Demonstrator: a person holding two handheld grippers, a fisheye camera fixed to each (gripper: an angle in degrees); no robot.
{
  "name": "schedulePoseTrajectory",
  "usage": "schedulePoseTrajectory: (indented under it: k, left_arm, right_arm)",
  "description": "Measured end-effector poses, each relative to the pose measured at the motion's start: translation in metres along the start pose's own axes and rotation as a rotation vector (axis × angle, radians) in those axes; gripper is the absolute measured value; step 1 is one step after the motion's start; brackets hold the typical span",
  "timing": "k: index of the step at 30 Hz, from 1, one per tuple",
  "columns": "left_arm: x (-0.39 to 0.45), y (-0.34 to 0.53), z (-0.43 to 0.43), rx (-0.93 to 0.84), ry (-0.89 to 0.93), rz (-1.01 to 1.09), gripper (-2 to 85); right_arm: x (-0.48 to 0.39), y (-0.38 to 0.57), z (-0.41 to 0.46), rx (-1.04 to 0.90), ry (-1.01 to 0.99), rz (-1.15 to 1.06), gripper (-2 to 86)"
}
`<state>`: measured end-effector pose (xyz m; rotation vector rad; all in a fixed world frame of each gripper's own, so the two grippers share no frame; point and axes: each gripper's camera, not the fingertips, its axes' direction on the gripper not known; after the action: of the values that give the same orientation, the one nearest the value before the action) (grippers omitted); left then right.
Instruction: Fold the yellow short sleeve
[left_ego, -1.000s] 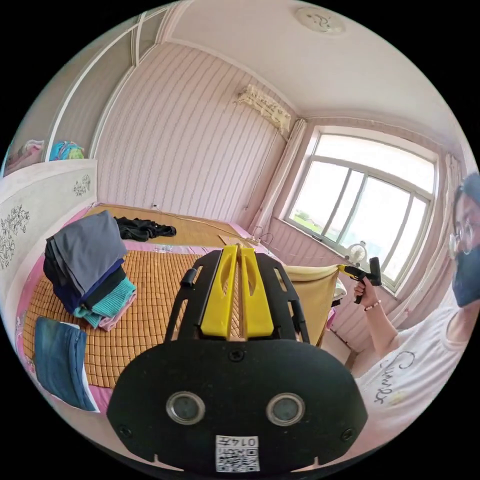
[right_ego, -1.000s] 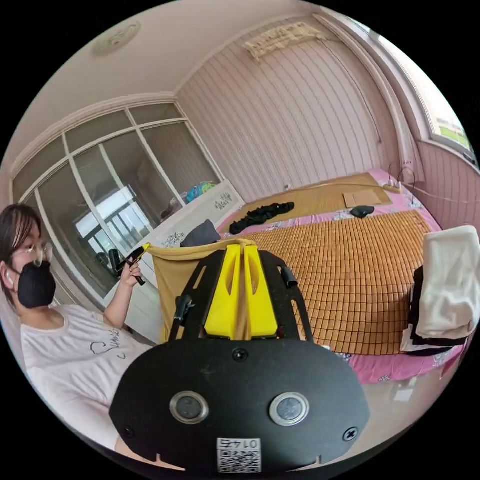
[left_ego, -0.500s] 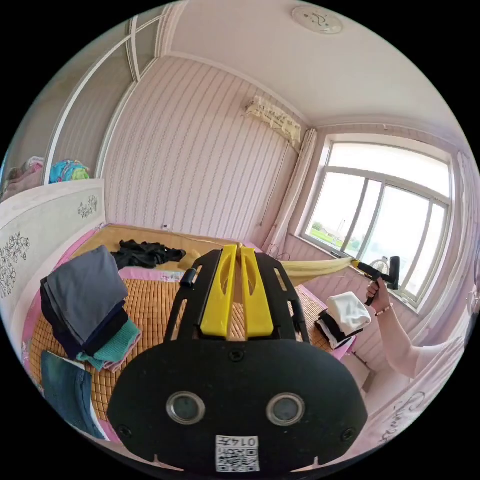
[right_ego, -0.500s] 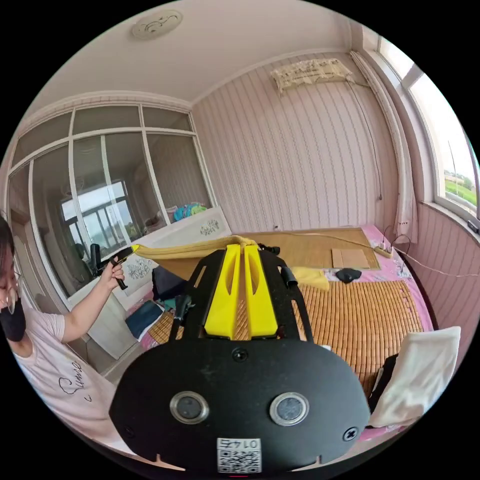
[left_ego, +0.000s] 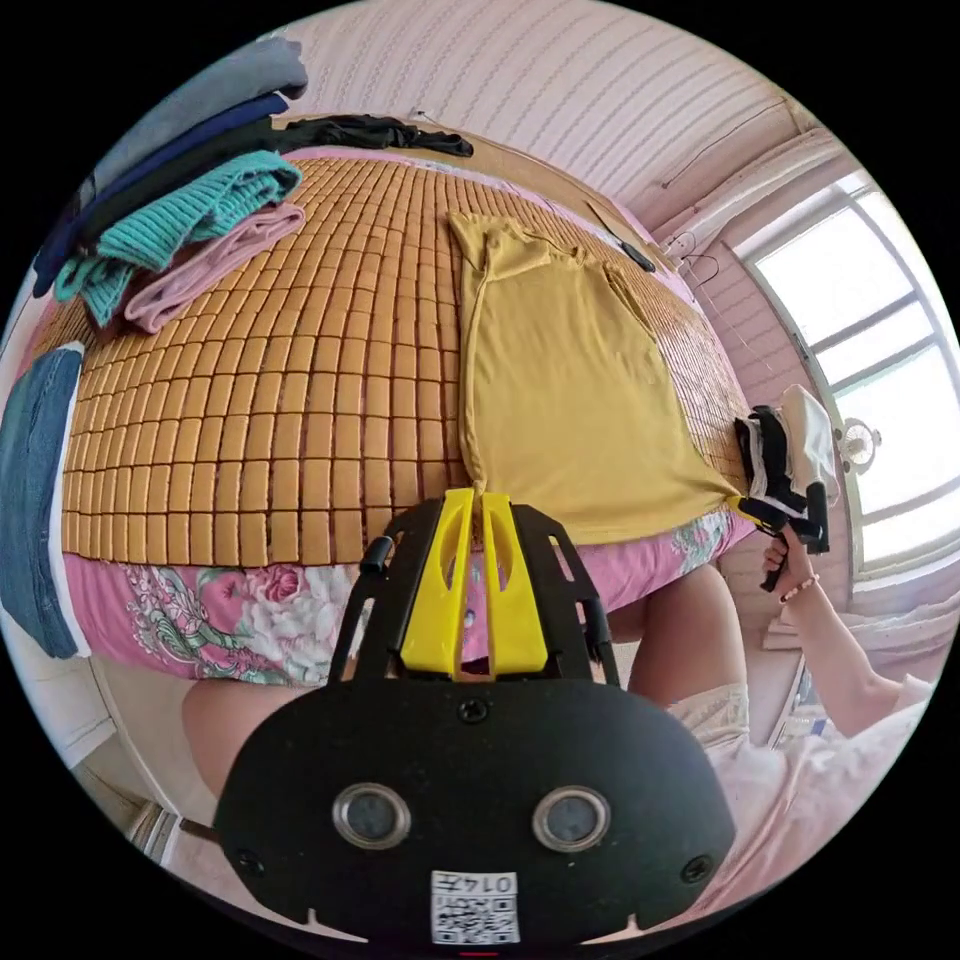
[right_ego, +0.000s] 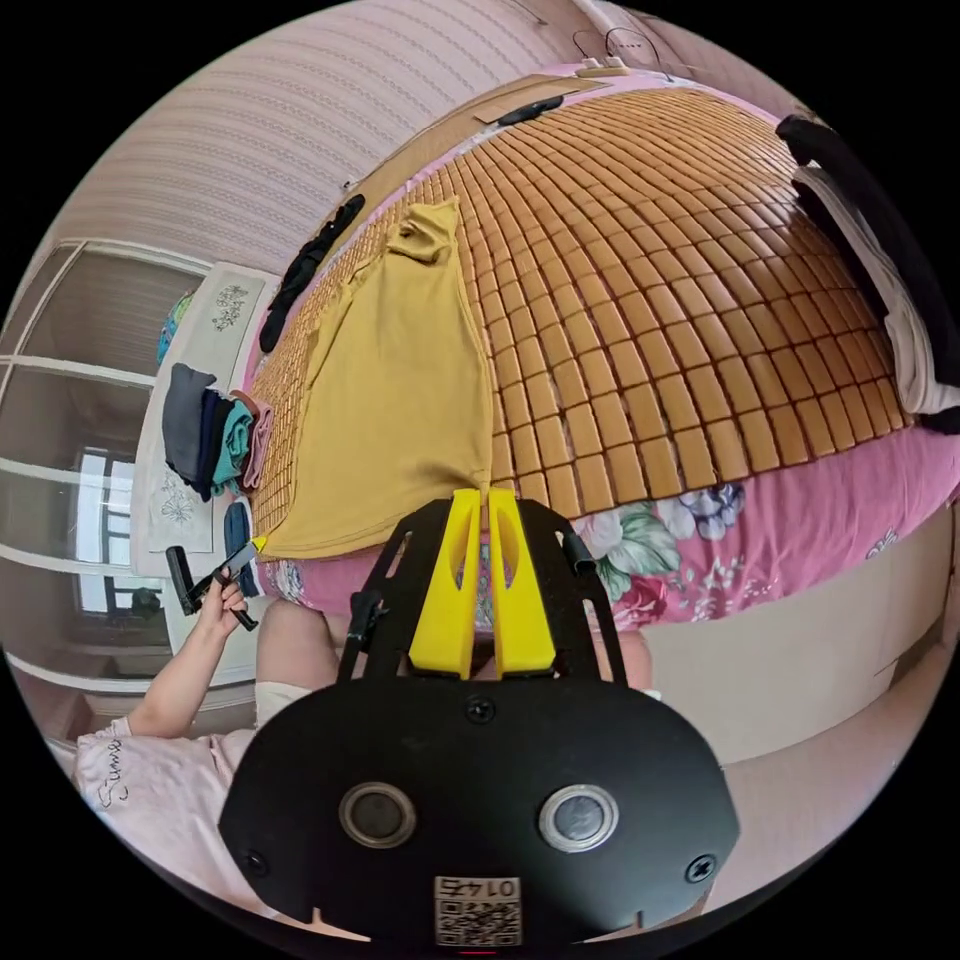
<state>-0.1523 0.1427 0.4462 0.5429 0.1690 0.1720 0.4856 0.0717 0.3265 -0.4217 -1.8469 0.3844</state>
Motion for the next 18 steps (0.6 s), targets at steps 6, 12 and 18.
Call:
schedulePoseTrajectory:
  k: [6, 12, 18]
  left_arm:
    - [-0.015, 0.005, 0.027, -0.090, -0.015, 0.079, -0.9]
    - [-0.025, 0.007, 0.052, -0.159, -0.073, 0.160, 0.0]
    - [-0.052, 0.002, 0.061, -0.124, -0.135, 0.142, 4.3]
  right_arm:
    - [0.014, 0.014, -0.013, -0.058, 0.039, -0.015, 0.5]
    - [0.021, 0.022, -0.028, -0.064, 0.049, -0.015, 0.6]
    - [0.038, 0.027, -0.050, -0.037, 0.067, 0.043, 2.1]
